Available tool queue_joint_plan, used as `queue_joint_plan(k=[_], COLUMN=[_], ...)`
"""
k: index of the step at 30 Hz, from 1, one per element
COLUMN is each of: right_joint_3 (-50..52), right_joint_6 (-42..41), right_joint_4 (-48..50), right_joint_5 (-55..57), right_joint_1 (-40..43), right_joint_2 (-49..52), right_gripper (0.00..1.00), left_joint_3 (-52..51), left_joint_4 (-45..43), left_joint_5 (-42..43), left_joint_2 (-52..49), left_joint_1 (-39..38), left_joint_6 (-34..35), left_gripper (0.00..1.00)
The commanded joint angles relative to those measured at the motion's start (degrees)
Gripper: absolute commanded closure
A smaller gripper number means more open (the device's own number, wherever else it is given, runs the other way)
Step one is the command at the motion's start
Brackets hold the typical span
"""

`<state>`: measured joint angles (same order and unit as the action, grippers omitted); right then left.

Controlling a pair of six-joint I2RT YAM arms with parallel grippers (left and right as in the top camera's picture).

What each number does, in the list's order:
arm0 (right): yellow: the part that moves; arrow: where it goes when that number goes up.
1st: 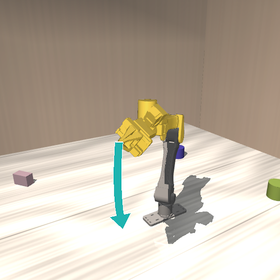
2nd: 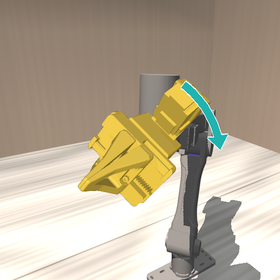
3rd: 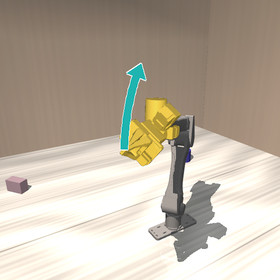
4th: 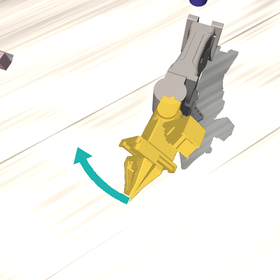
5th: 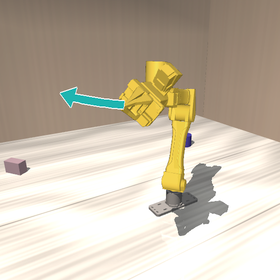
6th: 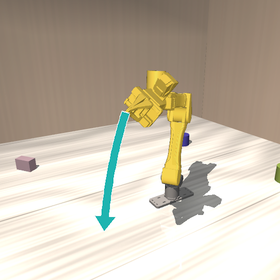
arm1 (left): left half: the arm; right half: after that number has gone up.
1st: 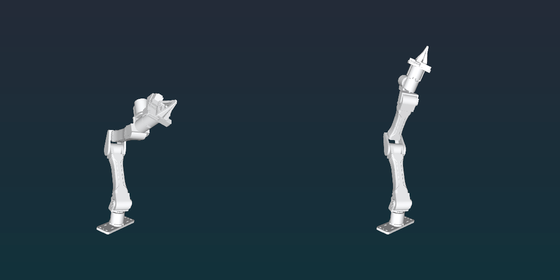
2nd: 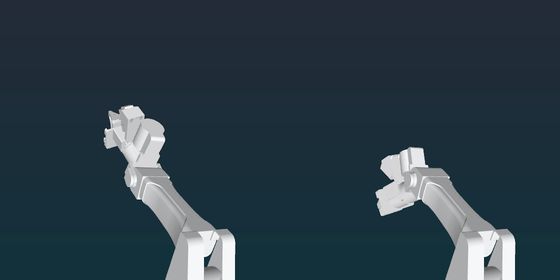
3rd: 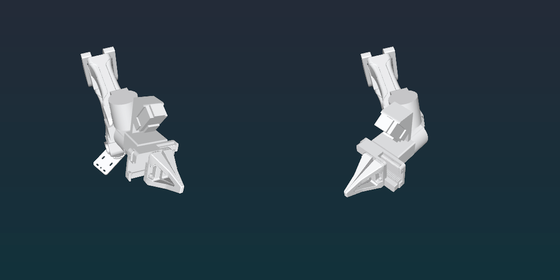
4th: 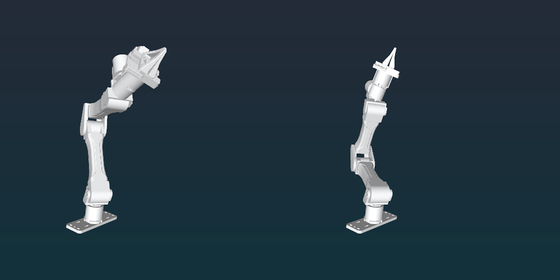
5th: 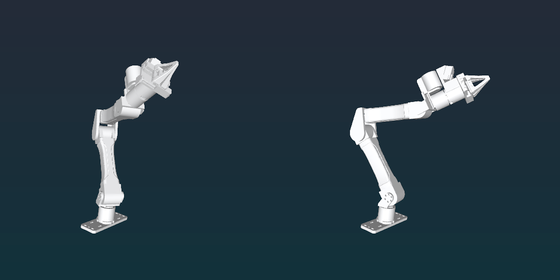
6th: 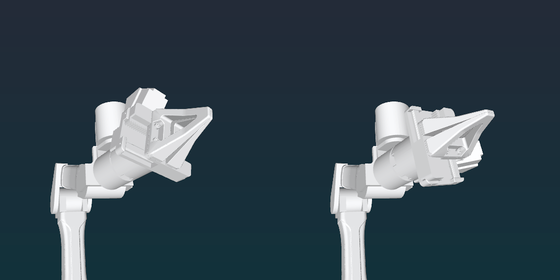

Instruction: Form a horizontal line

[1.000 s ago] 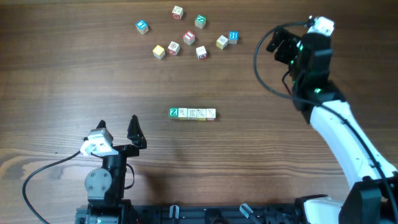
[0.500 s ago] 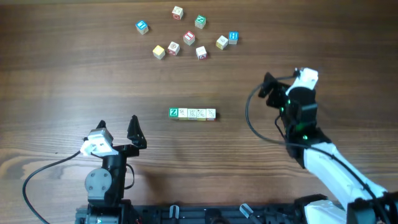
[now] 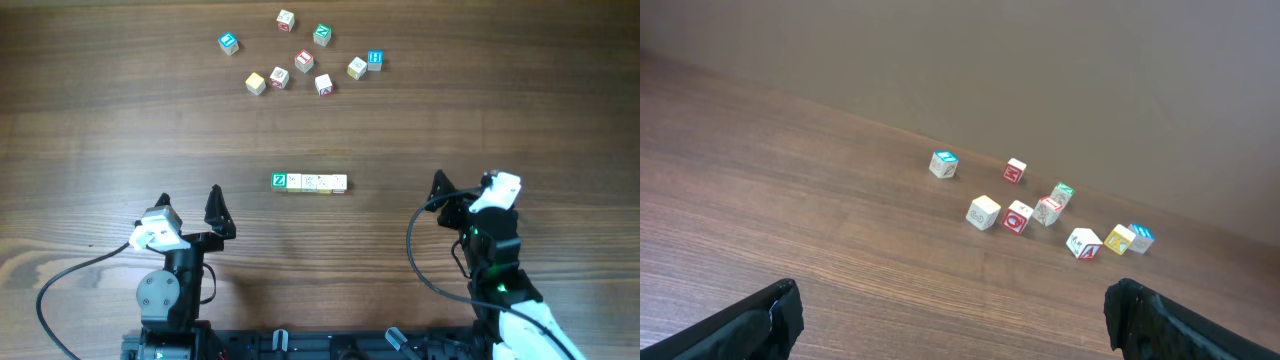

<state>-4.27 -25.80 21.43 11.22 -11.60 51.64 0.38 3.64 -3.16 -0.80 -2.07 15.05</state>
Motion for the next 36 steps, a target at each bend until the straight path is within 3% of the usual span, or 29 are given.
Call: queue_joint_plan(k=[1, 13, 19, 36], right_joint_3=[3.6, 4.0, 4.0, 4.0], right_joint_6=[0.2, 0.2, 0.2, 0.1], right_joint_4=[0.0, -7.2, -20.2, -19.8], right_joint_5=[0.8, 0.8, 0.8, 0.8], right_joint_1=[-0.1, -0.1, 0.0, 9.8], right_joint_2=[-5.0, -19.9, -27.0, -51.5], right_gripper=[0.0, 0.0, 0.0, 0.0], left_joint_3=[-0.1, -0.1, -0.1, -0.1], left_joint_4=[0.3, 0.3, 0.3, 0.3], left_joint_5=[-0.3, -0.3, -0.3, -0.3], left_joint_2=[0.4, 0.4, 0.4, 0.4], left_joint_1=[0.4, 0.4, 0.4, 0.4], left_joint_6=[-1.4, -1.4, -1.4, -1.4], left_gripper=[0.0, 0.0, 0.0, 0.0])
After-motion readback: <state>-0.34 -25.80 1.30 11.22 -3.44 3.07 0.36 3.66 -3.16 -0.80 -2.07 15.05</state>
